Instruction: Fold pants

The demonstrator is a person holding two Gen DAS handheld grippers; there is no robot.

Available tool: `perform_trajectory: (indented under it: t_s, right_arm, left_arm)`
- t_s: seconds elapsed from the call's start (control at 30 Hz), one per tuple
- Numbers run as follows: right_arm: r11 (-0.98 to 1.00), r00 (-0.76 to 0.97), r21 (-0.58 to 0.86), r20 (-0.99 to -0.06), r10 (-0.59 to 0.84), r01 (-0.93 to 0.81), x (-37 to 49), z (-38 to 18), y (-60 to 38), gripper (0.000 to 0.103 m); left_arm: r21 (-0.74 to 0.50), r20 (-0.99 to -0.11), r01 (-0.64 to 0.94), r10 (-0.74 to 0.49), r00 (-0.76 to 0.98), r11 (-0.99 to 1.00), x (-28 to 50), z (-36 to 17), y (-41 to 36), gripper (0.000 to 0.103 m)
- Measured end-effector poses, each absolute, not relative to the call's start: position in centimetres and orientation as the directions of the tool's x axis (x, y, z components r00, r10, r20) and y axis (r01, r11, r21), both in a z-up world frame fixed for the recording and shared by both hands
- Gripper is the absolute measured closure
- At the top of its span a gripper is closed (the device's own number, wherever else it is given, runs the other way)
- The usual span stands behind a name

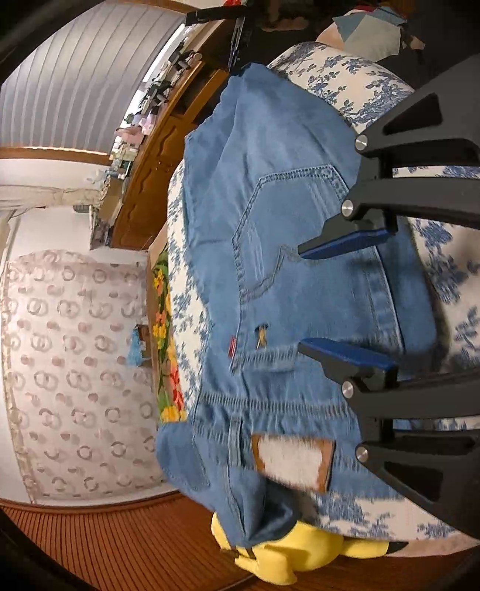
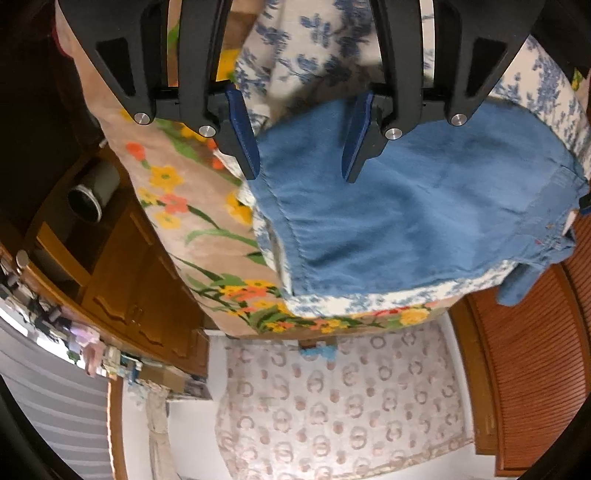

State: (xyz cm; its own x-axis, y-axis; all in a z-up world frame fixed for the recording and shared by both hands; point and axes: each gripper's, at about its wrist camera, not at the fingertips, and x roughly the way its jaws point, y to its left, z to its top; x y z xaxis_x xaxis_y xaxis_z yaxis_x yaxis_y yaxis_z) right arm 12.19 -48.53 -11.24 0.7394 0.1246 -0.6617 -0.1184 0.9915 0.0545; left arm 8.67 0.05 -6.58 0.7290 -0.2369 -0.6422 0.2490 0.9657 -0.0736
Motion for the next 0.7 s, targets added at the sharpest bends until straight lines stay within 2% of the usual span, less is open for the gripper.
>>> perform_trajectory:
  t_s: [0.23, 0.37, 0.43, 0.57, 0.7]
  right_arm:
    - [0.986, 0.706, 0.121, -0.689, 0.164, -0.111, 12.7, -12.7, -49.6, 0.055]
    - [0.983, 0.693, 0.139, -0.697, 0.183, -0.121, 12.7, -13.2, -49.5, 0.055]
    - [0.982, 0.695, 0.141, -0.693, 0.189, -0.126, 12.6, -13.1, -49.3, 0.062]
    - [0.979, 0.701, 0.13, -0.684, 0.202, -0.156, 12.3, -12.5, -48.6, 0.089]
    - [0.981, 0.729, 0.094, -0.657, 0.19, -0.172, 11.6, -11.3, -47.8, 0.097]
  left_arm:
    - [-0.092, -0.686, 0.27, -0.258, 0.681, 0.958, 9.7, -8.3, -1.5, 0.06]
    - [-0.036, -0.709, 0.277, -0.22, 0.671, 0.96, 10.0, -9.2, -2.5, 0.06]
    - [-0.016, -0.71, 0.278, -0.207, 0.673, 0.96, 9.9, -9.4, -2.9, 0.06]
    - [-0.023, -0.714, 0.276, -0.209, 0.668, 0.961, 9.8, -9.6, -2.8, 0.058]
    - [-0.066, -0.711, 0.287, -0.247, 0.659, 0.956, 9.9, -9.7, -2.3, 0.056]
